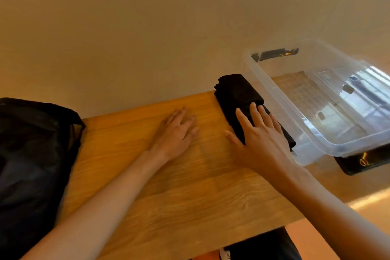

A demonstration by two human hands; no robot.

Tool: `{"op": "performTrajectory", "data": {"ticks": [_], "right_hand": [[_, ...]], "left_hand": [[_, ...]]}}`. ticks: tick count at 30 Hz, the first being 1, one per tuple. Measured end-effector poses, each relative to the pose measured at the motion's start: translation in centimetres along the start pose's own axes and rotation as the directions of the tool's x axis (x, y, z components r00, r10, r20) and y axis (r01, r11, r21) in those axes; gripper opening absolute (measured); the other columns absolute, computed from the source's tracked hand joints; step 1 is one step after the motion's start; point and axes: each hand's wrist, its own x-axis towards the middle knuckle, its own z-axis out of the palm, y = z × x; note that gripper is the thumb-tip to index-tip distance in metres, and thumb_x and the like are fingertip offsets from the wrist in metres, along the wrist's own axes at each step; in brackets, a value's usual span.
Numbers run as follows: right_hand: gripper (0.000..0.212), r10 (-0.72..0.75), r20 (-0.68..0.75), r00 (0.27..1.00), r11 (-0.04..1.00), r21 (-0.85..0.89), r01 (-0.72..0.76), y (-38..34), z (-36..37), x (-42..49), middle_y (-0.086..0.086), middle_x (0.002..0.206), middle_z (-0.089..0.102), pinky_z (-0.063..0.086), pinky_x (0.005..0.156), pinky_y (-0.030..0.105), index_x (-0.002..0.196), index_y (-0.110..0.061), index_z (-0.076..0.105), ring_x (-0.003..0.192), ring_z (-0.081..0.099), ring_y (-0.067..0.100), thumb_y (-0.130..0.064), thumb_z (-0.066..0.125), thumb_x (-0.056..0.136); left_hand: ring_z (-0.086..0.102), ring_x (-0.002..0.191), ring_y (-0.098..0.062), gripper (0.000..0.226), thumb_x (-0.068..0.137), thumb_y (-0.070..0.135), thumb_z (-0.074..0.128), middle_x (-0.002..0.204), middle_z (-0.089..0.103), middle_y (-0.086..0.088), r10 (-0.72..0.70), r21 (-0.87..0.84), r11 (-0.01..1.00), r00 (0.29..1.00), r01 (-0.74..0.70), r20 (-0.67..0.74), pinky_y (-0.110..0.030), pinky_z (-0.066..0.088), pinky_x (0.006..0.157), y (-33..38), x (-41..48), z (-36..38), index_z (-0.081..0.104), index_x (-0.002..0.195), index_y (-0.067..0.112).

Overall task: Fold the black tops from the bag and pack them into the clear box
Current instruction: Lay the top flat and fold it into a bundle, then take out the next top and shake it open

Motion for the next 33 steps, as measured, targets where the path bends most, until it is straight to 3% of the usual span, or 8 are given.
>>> {"op": "performTrajectory", "data": {"ticks": [7,15,21,23,26,28,33], "right_hand": [[0.080,-0.092,-0.045,0.995,0.995,0.019,0.093,-3.0,0.6,1.7,0.009,0.171,-0.008,-0.004,0.126,0.045,0.163,-0.032,-0.003,0.157,-0.009,0.030,-0.075,0.011,0.097],[0.079,-0.260,-0.123,0.958,0.964,0.018,0.264,-10.8,-0.6,1.4,0.013,0.171,0.002,0.005,0.128,0.047,0.164,-0.028,0.007,0.157,-0.001,0.033,-0.072,0.016,0.099],[0.075,-0.443,-0.151,0.884,0.895,-0.019,0.446,-19.1,-1.9,-0.6,0.014,0.169,0.013,0.015,0.124,0.047,0.163,-0.028,0.013,0.156,0.009,0.035,-0.069,0.022,0.100],[0.072,-0.518,-0.179,0.837,0.852,-0.019,0.523,-22.5,-2.6,-1.4,0.014,0.163,0.030,0.027,0.119,0.047,0.160,-0.025,0.025,0.151,0.025,0.035,-0.067,0.027,0.101],[0.065,-0.636,-0.217,0.740,0.758,0.005,0.653,-27.8,-3.6,-2.5,0.010,0.137,0.056,0.044,0.099,0.044,0.148,-0.021,0.044,0.128,0.050,0.034,-0.065,0.031,0.101],[0.066,-0.721,-0.222,0.657,0.676,-0.017,0.736,-31.3,-4.4,-2.8,0.008,0.126,0.061,0.048,0.090,0.042,0.147,-0.021,0.046,0.120,0.054,0.031,-0.066,0.029,0.102],[0.055,-0.920,-0.200,0.338,0.364,-0.113,0.924,-40.0,-5.4,-2.3,0.009,0.137,0.055,0.047,0.099,0.044,0.148,-0.019,0.047,0.123,0.053,0.030,-0.053,0.039,0.106]], "left_hand": [[-0.001,0.158,-0.024,0.066,0.104,0.064,0.016,0.172,0.000,-0.003,-0.127,0.104,0.985,0.985,0.140,-0.118,-0.042,0.003,0.127,-0.3,-5.7,0.0,0.019,0.162,0.034],[0.004,0.158,-0.029,0.084,0.094,0.070,-0.001,0.171,0.005,-0.010,-0.253,0.225,0.915,0.912,0.334,-0.323,-0.043,0.005,0.126,-2.5,-14.7,-6.3,0.020,0.163,0.026],[0.017,0.156,-0.029,0.070,0.103,0.066,0.025,0.168,0.022,-0.009,-0.335,0.211,0.854,0.814,0.475,-0.474,-0.045,0.017,0.126,-5.9,-23.8,-10.3,0.034,0.159,0.024],[0.025,0.153,-0.030,0.067,0.103,0.063,0.032,0.165,0.031,-0.010,-0.349,0.228,0.819,0.773,0.526,-0.530,-0.046,0.022,0.123,-7.3,-27.3,-11.6,0.041,0.156,0.022],[0.032,0.150,-0.030,0.065,0.104,0.061,0.032,0.161,0.038,-0.009,-0.416,0.255,0.747,0.730,0.614,-0.543,-0.047,0.025,0.121,-9.9,-31.4,-12.9,0.043,0.155,0.021],[0.040,0.144,-0.031,0.070,0.101,0.062,0.026,0.155,0.047,-0.010,-0.445,0.316,0.689,0.725,0.652,-0.526,-0.047,0.029,0.119,-11.3,-33.1,-13.2,0.047,0.152,0.019],[0.053,0.133,-0.030,0.073,0.101,0.063,0.021,0.140,0.062,-0.010,-0.439,0.368,0.660,0.734,0.655,-0.518,-0.047,0.034,0.116,-13.6,-35.5,-12.0,0.057,0.143,0.015]]}}
